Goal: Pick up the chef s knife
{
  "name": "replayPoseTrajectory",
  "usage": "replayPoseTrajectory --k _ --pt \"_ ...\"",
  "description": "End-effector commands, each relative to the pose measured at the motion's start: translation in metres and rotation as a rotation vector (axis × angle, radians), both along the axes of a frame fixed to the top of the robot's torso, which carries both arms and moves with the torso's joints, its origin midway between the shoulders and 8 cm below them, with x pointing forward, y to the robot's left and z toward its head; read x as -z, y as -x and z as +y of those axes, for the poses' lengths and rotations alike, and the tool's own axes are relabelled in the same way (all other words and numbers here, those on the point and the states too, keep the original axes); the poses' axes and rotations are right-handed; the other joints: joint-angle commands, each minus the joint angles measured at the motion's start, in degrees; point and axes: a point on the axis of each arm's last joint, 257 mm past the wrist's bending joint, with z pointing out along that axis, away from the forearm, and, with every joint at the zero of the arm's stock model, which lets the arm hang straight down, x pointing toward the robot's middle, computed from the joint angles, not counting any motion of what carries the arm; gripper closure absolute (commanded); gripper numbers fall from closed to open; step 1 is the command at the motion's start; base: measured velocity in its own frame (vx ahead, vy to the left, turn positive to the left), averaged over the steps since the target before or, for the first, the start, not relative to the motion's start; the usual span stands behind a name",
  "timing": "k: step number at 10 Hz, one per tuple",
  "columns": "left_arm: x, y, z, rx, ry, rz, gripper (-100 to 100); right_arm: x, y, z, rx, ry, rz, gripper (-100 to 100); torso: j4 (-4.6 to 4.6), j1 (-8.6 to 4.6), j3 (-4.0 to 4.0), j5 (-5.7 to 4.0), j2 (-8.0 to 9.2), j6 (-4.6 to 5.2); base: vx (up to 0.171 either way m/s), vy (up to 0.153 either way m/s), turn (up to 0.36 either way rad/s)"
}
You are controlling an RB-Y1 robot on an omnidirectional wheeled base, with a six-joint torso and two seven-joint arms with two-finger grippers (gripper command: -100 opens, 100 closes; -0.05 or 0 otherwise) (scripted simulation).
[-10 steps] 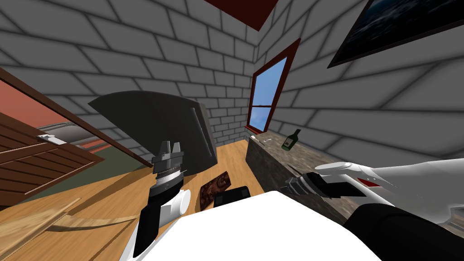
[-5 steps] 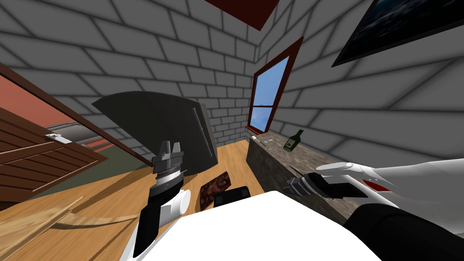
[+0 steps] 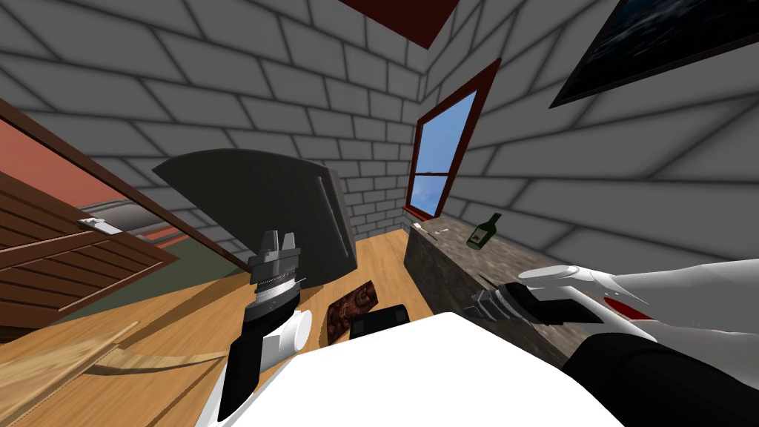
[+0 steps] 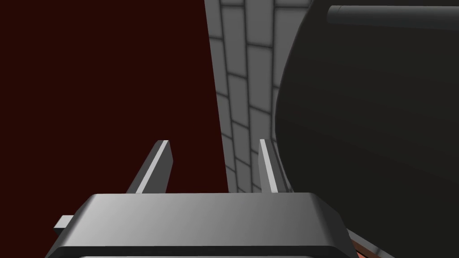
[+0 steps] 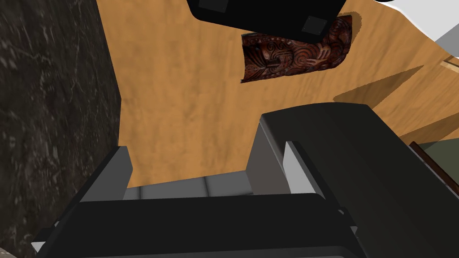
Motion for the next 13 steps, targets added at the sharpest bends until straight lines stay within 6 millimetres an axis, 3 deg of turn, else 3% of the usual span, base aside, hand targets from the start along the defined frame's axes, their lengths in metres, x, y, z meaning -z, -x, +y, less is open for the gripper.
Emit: replayPoseTrajectory --k 1,13 --pt "0.000 0.000 0.000 0.000 0.000 0.000 0 0.001 0.001 -0.006 -0.007 0.018 0.000 -100 0.00 0.00 0.00 0.00 0.00 0.00 0.045 0.026 0.034" --pt "0.000 0.000 0.000 0.000 0.000 0.000 0 0.003 0.004 -0.025 -0.026 0.073 -0.001 -100 0.01 0.04 0.01 0.01 0.03 0.01 0.020 0.018 0.011"
